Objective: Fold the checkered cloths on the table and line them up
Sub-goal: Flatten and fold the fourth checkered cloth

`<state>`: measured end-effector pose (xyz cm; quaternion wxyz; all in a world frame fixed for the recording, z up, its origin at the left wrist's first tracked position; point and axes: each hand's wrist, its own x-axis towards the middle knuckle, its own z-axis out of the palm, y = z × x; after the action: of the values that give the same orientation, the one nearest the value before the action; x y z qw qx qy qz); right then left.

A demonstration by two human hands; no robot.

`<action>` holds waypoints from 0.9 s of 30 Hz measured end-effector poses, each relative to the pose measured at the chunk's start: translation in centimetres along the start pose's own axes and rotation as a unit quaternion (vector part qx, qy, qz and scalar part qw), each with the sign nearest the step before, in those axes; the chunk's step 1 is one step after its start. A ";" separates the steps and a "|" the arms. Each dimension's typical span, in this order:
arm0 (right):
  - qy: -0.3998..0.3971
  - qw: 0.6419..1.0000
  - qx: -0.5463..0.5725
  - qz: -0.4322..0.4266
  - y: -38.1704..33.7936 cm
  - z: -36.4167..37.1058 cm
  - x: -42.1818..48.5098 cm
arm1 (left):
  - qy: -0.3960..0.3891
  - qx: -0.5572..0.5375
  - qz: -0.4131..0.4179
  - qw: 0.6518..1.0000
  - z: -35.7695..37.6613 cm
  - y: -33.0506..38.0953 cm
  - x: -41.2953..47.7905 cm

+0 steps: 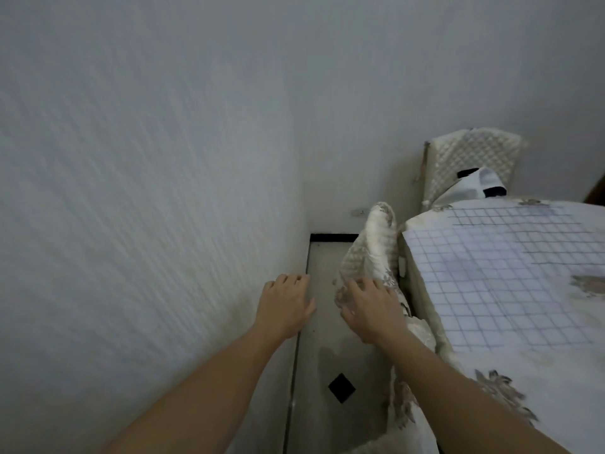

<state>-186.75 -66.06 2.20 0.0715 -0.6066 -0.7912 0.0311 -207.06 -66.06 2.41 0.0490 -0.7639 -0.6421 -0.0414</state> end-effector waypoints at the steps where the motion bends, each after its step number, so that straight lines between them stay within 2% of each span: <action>1: 0.007 1.000 0.001 0.010 0.5 0.3 1.1 | 0.000 0.001 0.008 1.000 0.7 -0.3 1.8; 11: 0.030 0.993 0.008 0.111 5.5 2.1 8.6 | -0.018 -0.013 0.108 0.994 3.4 0.7 15.4; 16: 0.029 0.989 -0.009 0.145 8.5 1.9 11.8 | -0.003 -0.032 0.148 0.988 3.9 2.1 21.0; 20: 0.044 0.986 -0.015 0.163 11.7 2.4 14.6 | -0.008 -0.031 0.168 0.985 5.2 3.1 25.5; 23: 0.056 0.979 -0.011 0.194 14.6 3.4 17.3 | 0.016 -0.034 0.188 0.981 6.4 4.4 29.8; 27: 0.060 0.972 0.006 0.228 19.8 5.3 21.6 | 0.023 -0.066 0.238 0.969 6.9 8.4 37.2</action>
<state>-174.11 -39.90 -4.05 0.1139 -0.7715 -0.6258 0.0146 -192.38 -30.29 0.12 0.0220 -0.8949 -0.4368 -0.0884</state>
